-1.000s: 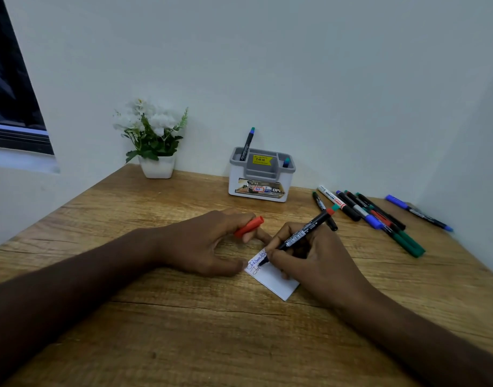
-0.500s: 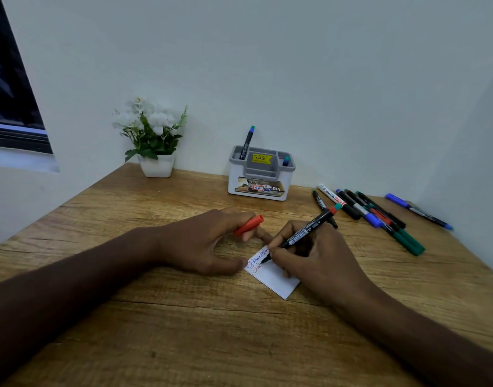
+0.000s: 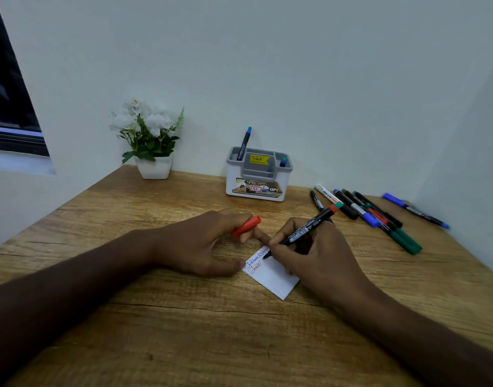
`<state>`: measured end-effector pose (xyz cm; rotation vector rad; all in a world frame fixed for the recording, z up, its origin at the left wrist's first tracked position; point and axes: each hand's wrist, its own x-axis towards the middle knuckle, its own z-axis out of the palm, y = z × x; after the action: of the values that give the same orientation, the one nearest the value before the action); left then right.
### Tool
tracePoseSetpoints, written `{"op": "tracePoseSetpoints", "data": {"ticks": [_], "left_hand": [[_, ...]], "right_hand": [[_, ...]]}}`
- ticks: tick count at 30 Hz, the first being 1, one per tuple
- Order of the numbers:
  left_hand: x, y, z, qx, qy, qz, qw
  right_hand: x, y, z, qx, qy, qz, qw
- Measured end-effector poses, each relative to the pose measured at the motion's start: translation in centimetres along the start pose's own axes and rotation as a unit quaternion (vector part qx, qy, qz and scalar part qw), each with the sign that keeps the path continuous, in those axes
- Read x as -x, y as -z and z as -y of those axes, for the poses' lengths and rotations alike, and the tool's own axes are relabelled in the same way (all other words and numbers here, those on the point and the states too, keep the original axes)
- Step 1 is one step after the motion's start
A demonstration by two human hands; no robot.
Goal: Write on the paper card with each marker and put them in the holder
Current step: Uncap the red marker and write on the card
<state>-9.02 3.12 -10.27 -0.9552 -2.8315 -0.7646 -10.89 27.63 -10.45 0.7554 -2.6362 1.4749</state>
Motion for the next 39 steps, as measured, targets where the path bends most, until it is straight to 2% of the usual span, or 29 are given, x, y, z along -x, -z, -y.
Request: {"op": "tracePoseSetpoints", "data": {"ticks": [8, 32, 39], "left_hand": [[-0.11, -0.09, 0.12, 0.01, -0.007, 0.001, 1.0], [-0.05, 0.02, -0.2, 0.011, -0.014, -0.003, 1.0], [0.04, 0.04, -0.13, 0.008, -0.019, -0.004, 1.0]], "right_hand": [[0.01, 0.0, 0.01, 0.003, -0.006, 0.018, 1.0], [-0.42, 0.2, -0.67, -0.009, -0.017, -0.002, 1.0], [-0.57, 0.22, -0.56, -0.027, -0.043, -0.006, 0.999]]}}
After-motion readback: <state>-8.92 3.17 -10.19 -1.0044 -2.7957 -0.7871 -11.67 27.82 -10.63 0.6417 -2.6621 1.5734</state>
